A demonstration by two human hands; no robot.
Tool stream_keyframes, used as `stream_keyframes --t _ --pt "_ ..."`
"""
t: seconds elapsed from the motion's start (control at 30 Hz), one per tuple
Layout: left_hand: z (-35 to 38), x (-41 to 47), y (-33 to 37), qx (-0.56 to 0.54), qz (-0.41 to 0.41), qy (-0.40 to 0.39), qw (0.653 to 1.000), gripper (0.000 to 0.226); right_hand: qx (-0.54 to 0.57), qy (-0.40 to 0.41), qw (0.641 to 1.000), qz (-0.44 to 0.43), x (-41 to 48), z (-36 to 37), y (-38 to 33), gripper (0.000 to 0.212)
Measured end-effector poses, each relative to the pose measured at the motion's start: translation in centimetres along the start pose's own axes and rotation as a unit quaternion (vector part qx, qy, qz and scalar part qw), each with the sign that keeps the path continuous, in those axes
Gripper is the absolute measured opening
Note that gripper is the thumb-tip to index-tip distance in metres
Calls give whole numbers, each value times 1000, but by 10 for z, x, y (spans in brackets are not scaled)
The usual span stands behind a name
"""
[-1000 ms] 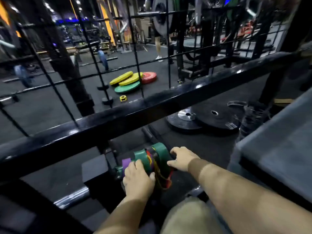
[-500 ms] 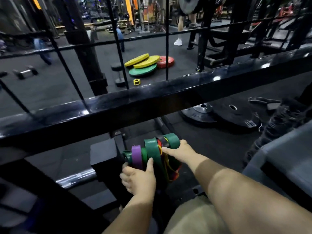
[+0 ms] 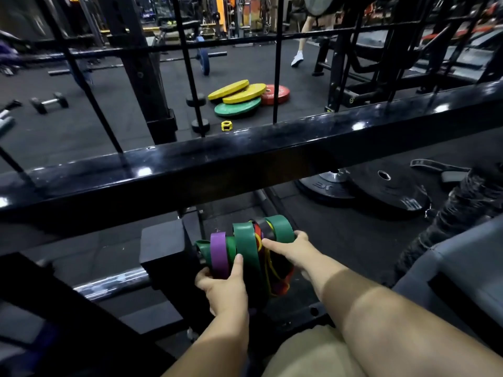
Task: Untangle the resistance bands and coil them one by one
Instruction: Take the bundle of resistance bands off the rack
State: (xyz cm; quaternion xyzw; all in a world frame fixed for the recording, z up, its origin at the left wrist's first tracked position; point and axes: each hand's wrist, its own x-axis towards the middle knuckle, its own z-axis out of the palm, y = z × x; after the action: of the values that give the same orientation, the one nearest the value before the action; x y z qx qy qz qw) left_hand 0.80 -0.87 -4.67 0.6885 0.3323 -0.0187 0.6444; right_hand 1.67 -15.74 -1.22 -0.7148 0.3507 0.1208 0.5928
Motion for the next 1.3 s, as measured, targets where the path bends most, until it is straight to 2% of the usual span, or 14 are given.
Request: stream_keyframes --t 0.1,0.17,0.37,0.4,0.47,0.53,0.7,0.87,0.9,1.0,1.1,1.17,1.23,1.3 --pt "0 8 0 -32 -21 -15 999 85 9 -41 999 9 31 6 16 135" --pt "2 11 0 -82 -39 -71 993 81 27 -48 998 11 57 10 29 127" --pt "6 7 9 -106 -98 -198 970 65 81 -86 992 38 9 5 1 116" --pt "8 7 10 -101 -112 -213 965 71 80 -97 991 47 10 5 1 118" --pt "8 6 12 -90 -122 -245 958 82 82 -105 989 58 15 7 3 137" --pt "7 4 13 -89 -109 -275 951 71 96 -112 988 54 19 8 6 143" --pt "8 -1 11 -80 -46 -334 938 53 101 -131 986 19 17 0 10 110" --pt "29 -11 25 -95 -45 -342 934 42 154 -147 976 -46 15 -23 -4 35" --pt "35 -14 31 -92 -57 -338 935 40 178 -147 972 -49 16 -29 -6 28" --pt "48 -20 42 -65 -73 -337 936 34 203 -128 970 -37 21 -37 -6 42" --pt "66 -22 54 10 -21 -318 948 26 237 -91 967 -28 29 -43 -4 64" --pt "82 -20 63 98 32 -299 949 46 273 -80 958 -28 37 -49 0 79" --pt "97 -15 66 146 48 -285 946 65 296 -73 952 -22 44 -54 4 80" --pt "103 -17 68 168 36 -283 944 65 317 -60 946 -23 47 -57 7 83"
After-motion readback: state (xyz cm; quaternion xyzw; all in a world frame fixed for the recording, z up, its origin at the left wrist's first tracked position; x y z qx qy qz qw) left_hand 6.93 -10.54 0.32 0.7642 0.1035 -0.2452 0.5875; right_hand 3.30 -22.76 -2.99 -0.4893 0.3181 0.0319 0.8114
